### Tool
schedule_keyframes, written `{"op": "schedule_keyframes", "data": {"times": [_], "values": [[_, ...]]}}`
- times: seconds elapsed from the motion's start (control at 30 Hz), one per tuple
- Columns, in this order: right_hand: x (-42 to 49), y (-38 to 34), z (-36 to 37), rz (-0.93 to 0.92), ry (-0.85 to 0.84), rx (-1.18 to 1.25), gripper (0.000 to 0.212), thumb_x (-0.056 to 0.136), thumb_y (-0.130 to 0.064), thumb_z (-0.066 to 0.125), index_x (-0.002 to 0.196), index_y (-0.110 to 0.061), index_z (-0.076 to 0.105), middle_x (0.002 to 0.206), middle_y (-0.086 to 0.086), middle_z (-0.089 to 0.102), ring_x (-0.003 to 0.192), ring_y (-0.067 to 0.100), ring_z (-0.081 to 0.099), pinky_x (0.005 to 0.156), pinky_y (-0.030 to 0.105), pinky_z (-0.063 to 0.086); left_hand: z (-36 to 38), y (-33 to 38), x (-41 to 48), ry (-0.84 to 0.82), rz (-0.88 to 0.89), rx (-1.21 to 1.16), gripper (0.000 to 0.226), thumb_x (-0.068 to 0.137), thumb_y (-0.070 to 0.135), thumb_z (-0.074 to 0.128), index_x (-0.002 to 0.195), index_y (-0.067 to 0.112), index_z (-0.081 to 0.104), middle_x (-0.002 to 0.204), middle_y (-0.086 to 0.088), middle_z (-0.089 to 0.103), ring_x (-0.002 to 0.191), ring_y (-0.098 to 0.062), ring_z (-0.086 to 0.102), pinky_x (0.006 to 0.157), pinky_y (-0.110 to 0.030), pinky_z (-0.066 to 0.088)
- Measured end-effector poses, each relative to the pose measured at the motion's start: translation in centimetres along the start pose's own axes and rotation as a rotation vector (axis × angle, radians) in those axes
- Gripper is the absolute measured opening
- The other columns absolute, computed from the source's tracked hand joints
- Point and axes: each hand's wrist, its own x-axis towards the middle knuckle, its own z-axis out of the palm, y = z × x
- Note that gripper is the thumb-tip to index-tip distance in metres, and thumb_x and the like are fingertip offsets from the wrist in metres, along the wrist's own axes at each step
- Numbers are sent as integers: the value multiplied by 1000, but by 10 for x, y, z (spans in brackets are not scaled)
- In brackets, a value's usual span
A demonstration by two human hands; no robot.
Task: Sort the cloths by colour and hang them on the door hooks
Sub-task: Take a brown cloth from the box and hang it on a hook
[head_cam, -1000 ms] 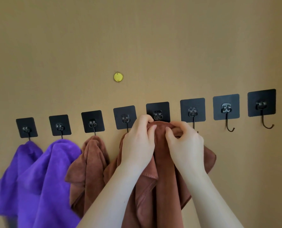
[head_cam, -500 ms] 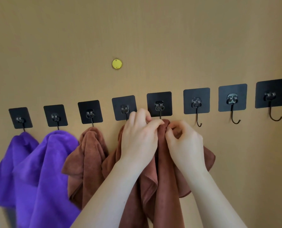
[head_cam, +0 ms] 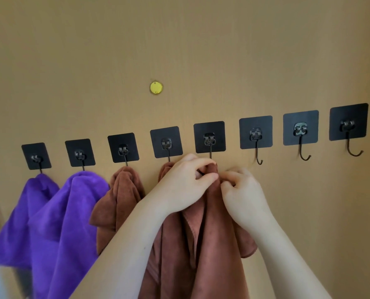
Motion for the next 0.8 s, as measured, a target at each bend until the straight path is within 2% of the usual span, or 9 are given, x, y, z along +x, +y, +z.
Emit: {"op": "schedule_keyframes", "data": {"times": [0.07,0.17,0.3,0.4,0.47,0.53,0.6,0.73,0.8], "values": [[-3,-1,-2,31,-60,61,39,96,-7,43,112,-25,74,96,0,72,91,19,64,78,34,54,0,-1,2,17,-16,-10,20,96,34,67,116,34,70,104,14,51,82,-9,69,93,-32,53],[-7,3,-1,36,-117,160,44,100,-11,42,122,-35,72,82,-6,73,70,4,62,56,14,44,4,-1,4,48,-18,53,21,96,34,68,116,32,70,103,14,50,85,-14,67,94,-34,51],[-12,12,0,-50,10,128,36,98,-13,50,116,-36,71,97,-16,70,92,2,63,73,14,44,8,4,7,117,9,173,20,97,34,65,116,30,72,98,11,48,91,-17,60,92,-34,47],[-17,10,-11,-38,123,179,28,92,-7,53,87,-26,73,78,-10,70,72,8,63,66,23,51,8,5,10,149,25,227,19,97,33,65,113,28,74,95,10,48,93,-18,57,90,-35,46],[-17,4,-22,26,-77,334,34,93,1,48,81,-16,75,68,-4,71,61,13,62,59,23,52,7,6,12,152,31,248,19,96,33,66,112,28,74,92,11,47,93,-16,54,86,-33,44],[-17,-6,-28,80,-386,458,35,96,6,42,91,-5,75,73,7,74,66,20,68,63,24,56,6,7,15,146,19,259,16,96,32,67,109,27,74,91,12,48,91,-15,51,81,-30,40],[-13,-13,-27,106,-574,507,32,100,4,42,103,0,73,86,15,78,79,26,75,74,29,62,4,10,18,132,0,252,11,93,31,69,102,27,75,90,11,51,89,-14,52,79,-29,40],[3,-11,-17,195,-691,660,28,101,2,47,116,1,70,104,20,77,101,31,75,89,37,62,-4,13,23,84,-43,195,3,89,33,72,88,34,75,84,15,65,86,-8,60,77,-31,50],[10,-5,-12,248,-715,727,29,101,2,46,120,0,68,110,20,76,106,32,74,93,40,60,-5,15,24,72,-50,163,13,93,36,68,84,31,76,82,15,68,84,-6,62,75,-31,51]]}}
